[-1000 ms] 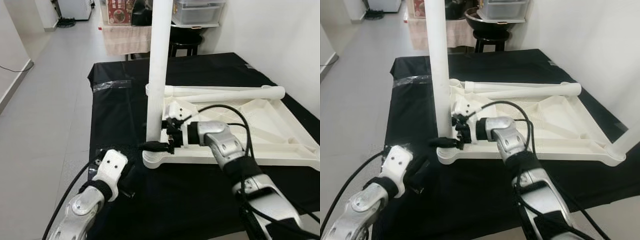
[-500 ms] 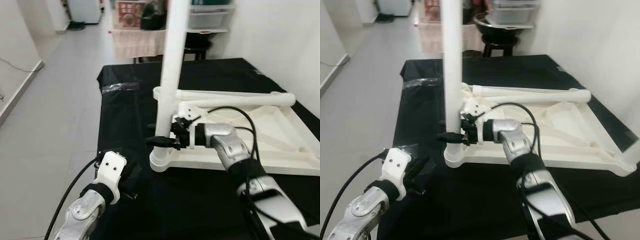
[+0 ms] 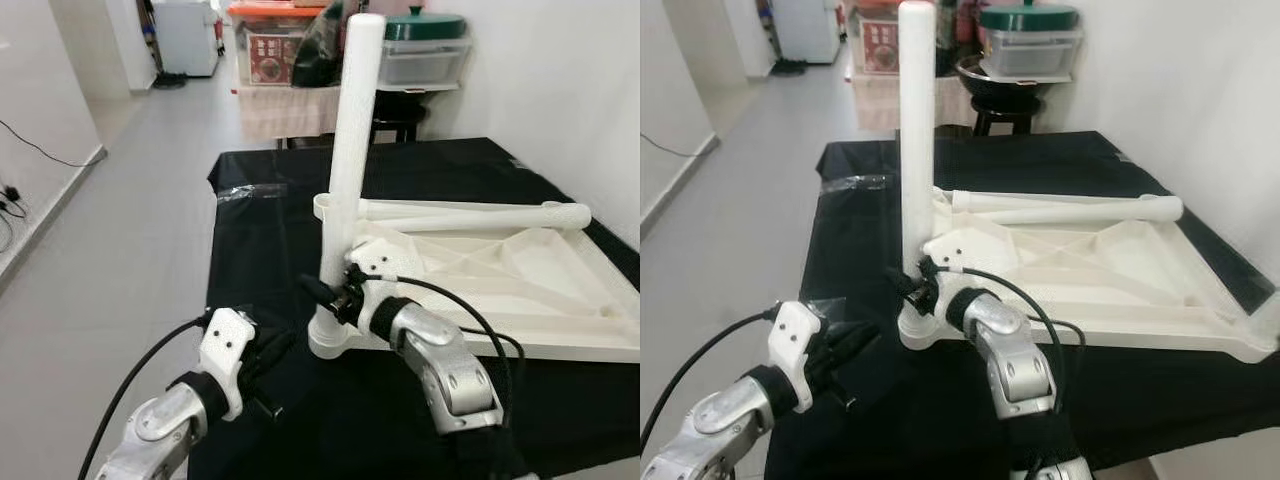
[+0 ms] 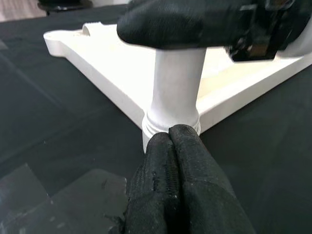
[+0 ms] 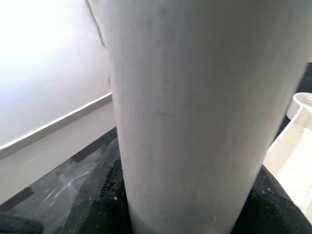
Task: Building children table
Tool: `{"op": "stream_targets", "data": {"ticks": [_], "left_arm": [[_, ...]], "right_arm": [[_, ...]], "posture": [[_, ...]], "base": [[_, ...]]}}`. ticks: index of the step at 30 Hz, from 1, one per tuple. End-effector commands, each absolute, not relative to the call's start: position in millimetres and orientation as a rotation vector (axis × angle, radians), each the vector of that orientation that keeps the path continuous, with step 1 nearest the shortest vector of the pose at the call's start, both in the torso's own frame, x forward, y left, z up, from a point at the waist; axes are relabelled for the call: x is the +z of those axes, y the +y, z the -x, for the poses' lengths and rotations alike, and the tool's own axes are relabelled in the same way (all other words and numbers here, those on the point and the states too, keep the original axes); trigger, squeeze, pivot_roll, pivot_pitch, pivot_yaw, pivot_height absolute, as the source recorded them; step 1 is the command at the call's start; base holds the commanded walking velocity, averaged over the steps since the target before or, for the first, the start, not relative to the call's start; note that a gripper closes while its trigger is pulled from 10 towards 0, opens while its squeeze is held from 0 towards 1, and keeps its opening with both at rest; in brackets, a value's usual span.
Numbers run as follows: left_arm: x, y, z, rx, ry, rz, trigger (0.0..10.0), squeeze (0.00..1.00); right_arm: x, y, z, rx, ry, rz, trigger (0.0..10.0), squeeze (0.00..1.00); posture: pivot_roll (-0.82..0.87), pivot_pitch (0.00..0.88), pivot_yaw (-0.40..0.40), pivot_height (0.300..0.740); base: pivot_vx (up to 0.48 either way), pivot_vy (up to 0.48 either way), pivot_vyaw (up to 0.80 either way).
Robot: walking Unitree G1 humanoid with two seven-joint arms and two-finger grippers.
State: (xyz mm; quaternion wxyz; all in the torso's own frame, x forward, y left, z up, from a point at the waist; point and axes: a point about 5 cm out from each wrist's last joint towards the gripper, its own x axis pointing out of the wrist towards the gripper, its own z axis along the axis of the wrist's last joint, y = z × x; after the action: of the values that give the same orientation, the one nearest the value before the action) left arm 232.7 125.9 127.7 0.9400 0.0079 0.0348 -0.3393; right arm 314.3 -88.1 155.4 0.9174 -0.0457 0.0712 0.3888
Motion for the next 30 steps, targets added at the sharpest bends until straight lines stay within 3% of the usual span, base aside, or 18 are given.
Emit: {"op": "stream_targets", "data": {"ticks": [1,2,3,6,7,15,19,20,21,22,30], "left_arm": [[126,129,-235,-0.669,0.079,-0.012,10.0,0.00],[126,129,-235,-0.669,0.079,-0.012,10.0,0.00],[126,129,-236,-0.664,0.076,-0.016,10.0,0.00],[127,129,-237,-0.661,0.073,-0.032,10.0,0.00],[127,129,-237,-0.654,0.072,-0.044,10.0,0.00],[128,129,-237,-0.632,0.059,-0.057,10.0,0.00],[128,127,-235,-0.641,0.059,-0.060,10.0,0.00],[129,127,-234,-0.645,0.058,-0.059,10.0,0.00],[129,127,-234,-0.645,0.058,-0.059,10.0,0.00],[129,126,-230,-0.655,0.055,-0.048,10.0,0.00],[130,123,-228,-0.664,0.052,-0.036,10.0,0.00]], "right_arm": [[125,-92,-307,0.841,0.306,0.099,10.0,0.00],[125,-92,-307,0.841,0.306,0.099,10.0,0.00],[134,-91,-308,0.921,0.266,0.098,10.0,1.00],[153,-92,-309,1.015,0.200,0.129,10.0,1.00],[163,-95,-312,1.074,0.162,0.144,10.0,0.00],[174,-119,-332,1.334,0.185,0.097,10.0,0.00],[171,-121,-339,1.320,0.202,0.086,10.0,0.00],[170,-121,-345,1.287,0.207,0.083,7.7,0.00],[170,-121,-345,1.287,0.207,0.083,7.7,0.00],[171,-122,-353,1.229,0.205,0.042,0.0,0.00],[171,-133,-353,1.241,0.185,-0.067,0.0,0.00]], "posture": [[0.02,0.032,-0.028,0.740],[0.02,0.032,-0.028,0.740],[0.02,0.030,-0.031,0.740],[0.03,0.029,-0.030,0.740],[0.04,0.029,-0.031,0.740],[0.06,0.033,-0.048,0.740],[0.07,0.036,-0.052,0.740],[0.06,0.035,-0.050,0.740],[0.06,0.035,-0.050,0.740],[0.06,0.037,-0.050,0.740],[0.04,0.046,-0.054,0.740]], "base": [[0.000,0.000,0.00],[0.000,0.000,0.00],[0.000,0.000,0.00],[0.000,0.000,0.00],[0.000,0.000,0.00],[0.000,0.000,0.00],[0.000,0.000,0.00],[0.000,0.000,0.00],[0.000,0.000,0.00],[0.000,0.000,0.00],[0.000,0.000,0.00]]}}
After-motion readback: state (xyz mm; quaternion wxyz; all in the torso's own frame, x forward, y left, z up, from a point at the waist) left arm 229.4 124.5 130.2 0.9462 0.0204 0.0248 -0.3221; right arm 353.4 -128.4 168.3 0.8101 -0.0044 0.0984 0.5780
